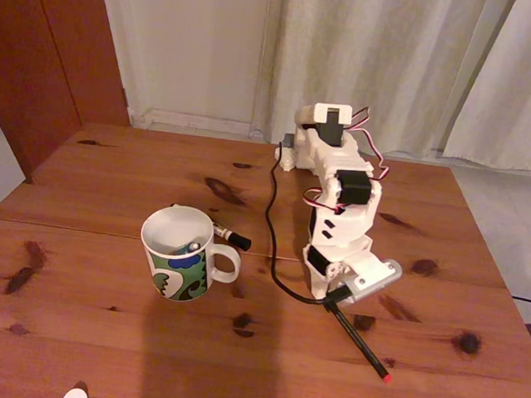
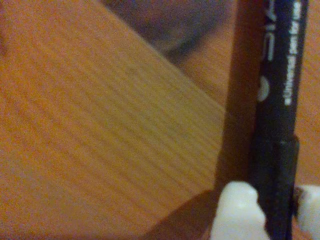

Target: Clean up the desk and place the pens and markers into the cup

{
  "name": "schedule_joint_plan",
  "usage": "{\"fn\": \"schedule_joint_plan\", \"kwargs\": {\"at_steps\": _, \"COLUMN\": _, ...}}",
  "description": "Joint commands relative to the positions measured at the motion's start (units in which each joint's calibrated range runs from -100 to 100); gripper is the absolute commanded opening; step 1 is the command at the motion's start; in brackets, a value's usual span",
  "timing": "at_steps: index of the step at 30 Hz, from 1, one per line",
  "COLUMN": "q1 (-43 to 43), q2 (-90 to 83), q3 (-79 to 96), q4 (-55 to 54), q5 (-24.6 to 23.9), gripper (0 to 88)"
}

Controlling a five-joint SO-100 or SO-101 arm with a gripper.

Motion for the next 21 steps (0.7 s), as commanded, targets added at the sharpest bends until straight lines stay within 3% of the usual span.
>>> {"fn": "schedule_joint_plan", "kwargs": {"at_steps": 1, "q1": 0.54, "q2": -1.76, "q3": -3.71, "q4": -0.72, "q5": -0.09, "gripper": 0.8}}
{"fn": "schedule_joint_plan", "kwargs": {"at_steps": 21, "q1": 2.55, "q2": -1.09, "q3": -18.31, "q4": -4.42, "q5": -2.60, "gripper": 0.7}}
